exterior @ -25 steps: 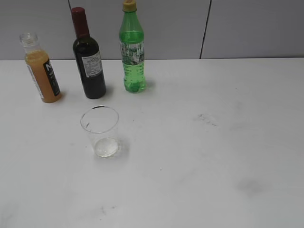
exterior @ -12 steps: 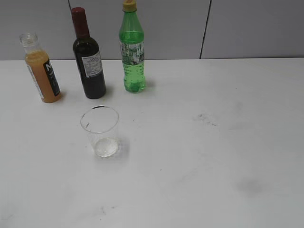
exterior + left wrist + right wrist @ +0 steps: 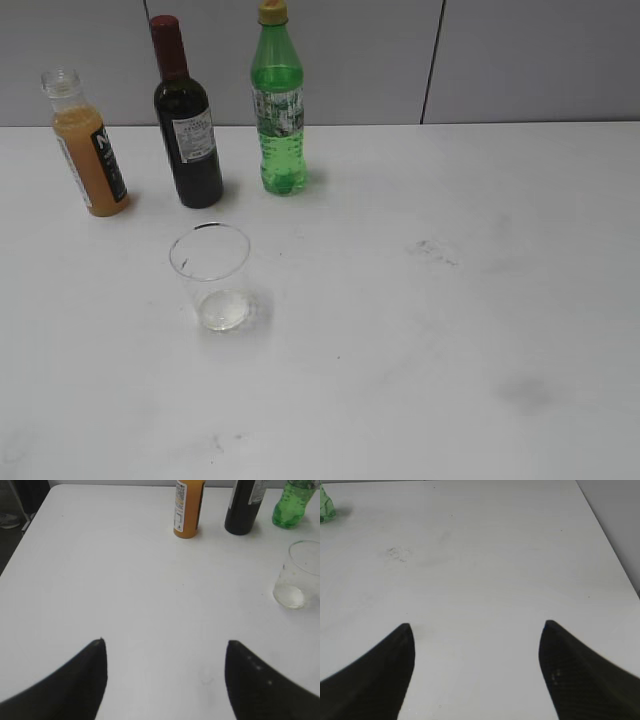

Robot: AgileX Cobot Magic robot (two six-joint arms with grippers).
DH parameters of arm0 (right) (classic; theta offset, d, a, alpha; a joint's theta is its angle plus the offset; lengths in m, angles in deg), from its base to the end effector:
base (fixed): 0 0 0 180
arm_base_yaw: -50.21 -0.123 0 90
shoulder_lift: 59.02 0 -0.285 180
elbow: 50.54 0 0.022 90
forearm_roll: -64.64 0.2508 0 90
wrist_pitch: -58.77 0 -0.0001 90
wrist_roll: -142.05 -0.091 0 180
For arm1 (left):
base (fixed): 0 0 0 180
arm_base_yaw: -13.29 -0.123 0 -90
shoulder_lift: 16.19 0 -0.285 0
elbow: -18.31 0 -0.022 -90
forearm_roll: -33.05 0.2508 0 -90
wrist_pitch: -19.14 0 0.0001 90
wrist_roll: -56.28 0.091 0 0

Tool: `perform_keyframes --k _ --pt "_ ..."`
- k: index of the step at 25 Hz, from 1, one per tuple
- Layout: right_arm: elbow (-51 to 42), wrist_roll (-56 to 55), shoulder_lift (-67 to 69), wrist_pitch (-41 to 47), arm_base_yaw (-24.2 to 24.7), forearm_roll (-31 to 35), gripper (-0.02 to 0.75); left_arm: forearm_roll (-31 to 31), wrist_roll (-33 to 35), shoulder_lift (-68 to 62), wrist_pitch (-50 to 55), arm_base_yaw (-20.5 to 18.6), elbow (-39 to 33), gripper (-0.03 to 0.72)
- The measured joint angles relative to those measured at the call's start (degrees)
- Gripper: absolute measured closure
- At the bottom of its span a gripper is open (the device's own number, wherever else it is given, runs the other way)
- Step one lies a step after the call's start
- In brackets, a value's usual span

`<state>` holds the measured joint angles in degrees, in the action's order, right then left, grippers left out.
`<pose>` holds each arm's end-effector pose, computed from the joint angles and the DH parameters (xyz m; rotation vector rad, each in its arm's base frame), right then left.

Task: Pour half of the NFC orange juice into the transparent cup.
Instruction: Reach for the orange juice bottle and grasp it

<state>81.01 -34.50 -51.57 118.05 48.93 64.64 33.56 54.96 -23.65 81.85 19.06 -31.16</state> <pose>-0.0049 -0.0001 0.2800 -0.0830 2.0086 -0.0242 -0.0053 0.0013 0.2702 0.0806 2.0872 -0.0644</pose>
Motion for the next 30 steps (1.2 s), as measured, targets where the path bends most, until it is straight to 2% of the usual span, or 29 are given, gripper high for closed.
perform_keyframes --k 9,16,30 --pt "0.0 0.0 0.0 0.0 0.0 0.0 0.146 0.42 0.0 0.0 0.0 0.0 0.0 0.145" --pt "0.0 0.0 0.0 0.0 0.0 0.0 0.146 -0.5 2.3 0.0 -0.05 0.0 0.0 0.051" --pt "0.0 0.0 0.0 0.0 0.0 0.0 0.146 -0.02 2.63 -0.53 -0.05 0.0 0.0 0.049"
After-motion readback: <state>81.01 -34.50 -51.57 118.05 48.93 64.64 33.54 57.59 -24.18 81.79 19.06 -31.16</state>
